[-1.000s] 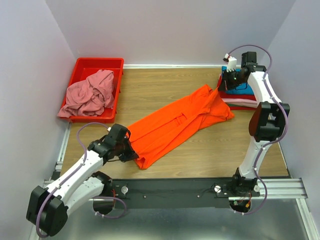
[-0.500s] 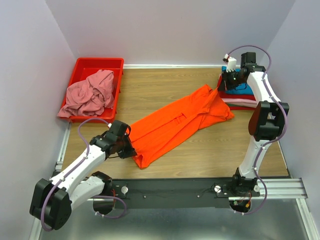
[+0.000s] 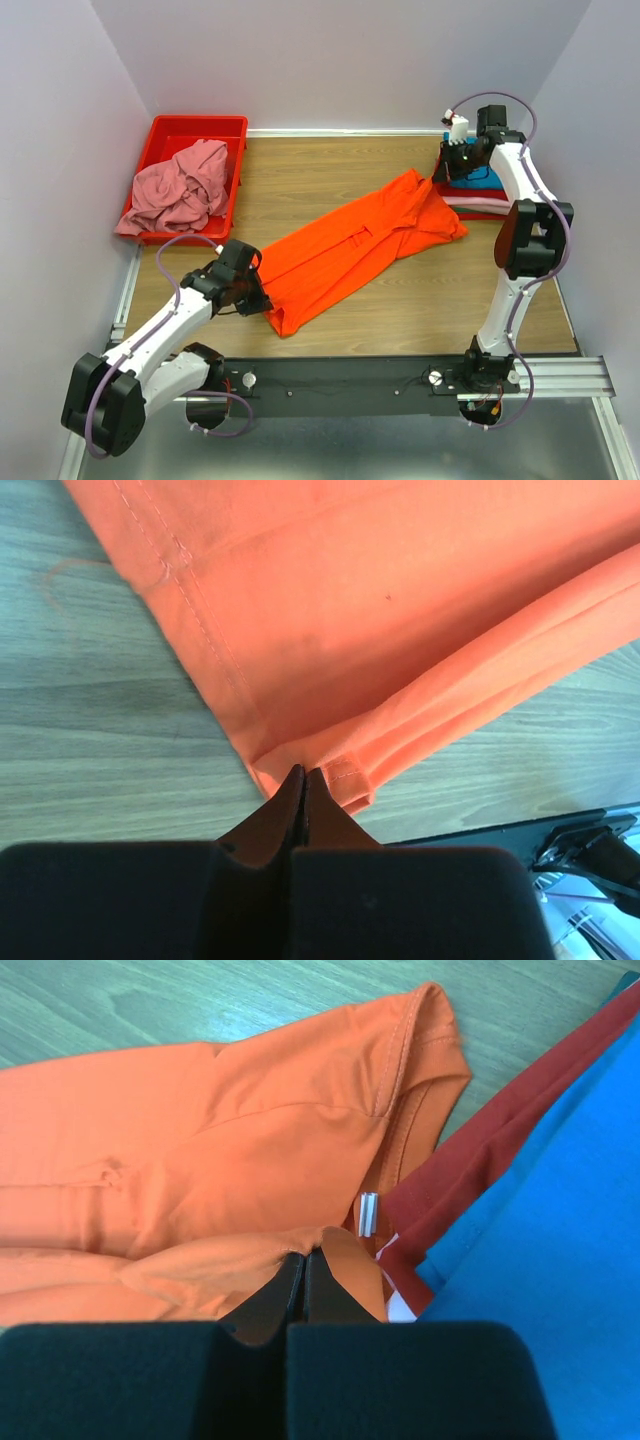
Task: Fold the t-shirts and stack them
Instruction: Fold the tshirt
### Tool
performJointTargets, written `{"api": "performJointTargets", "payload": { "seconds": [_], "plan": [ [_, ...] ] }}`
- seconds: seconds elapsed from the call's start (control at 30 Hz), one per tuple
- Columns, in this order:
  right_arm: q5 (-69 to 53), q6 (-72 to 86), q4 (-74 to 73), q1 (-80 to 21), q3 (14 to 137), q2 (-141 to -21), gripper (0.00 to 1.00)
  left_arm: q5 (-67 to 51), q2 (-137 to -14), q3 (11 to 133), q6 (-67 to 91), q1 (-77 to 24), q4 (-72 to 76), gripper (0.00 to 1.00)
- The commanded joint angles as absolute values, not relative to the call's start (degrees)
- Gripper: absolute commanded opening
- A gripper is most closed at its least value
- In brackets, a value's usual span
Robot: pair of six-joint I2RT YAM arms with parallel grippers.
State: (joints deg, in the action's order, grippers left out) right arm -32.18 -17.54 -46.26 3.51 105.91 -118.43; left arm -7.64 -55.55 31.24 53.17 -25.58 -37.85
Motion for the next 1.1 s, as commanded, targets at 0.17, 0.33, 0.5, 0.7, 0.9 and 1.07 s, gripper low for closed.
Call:
{"api": "performJointTargets", "payload": {
  "seconds": [0.17, 0.33, 0.5, 0.7, 0.9, 1.07],
  "plan": [
    [-30.67, -17.23, -45.18, 2.99, 107.75, -119.79, 0.00, -6.15, -57.92, 32.34, 51.07, -24.87, -35.77, 0.03],
    [-30.50, -17.23, -45.18, 2.64, 108.02, -120.32, 0.00, -5.28, -58.53, 33.05, 50.71, -24.61, -35.95, 0.16],
    [-30.41, -17.31, -45.18, 2.11, 108.11, -120.67, 0.00, -3.96, -59.41, 34.98, 50.01, -24.35, -37.61, 0.48],
    [-30.06, -17.40, -45.18, 1.32, 108.11, -120.76, 0.00, -4.04, -58.71, 40.25, 45.36, -24.34, -37.97, 0.61],
    [-29.36, -17.40, -45.18, 0.62, 108.81, -121.11, 0.00, -12.65, -54.06, 41.58, 39.37, -24.26, -30.86, 0.62],
    [-28.92, -17.23, -45.26, 0.09, 110.04, -121.73, 0.00, -22.04, -52.03, 36.75, 39.55, -24.35, -25.41, 0.54]
  ]
}}
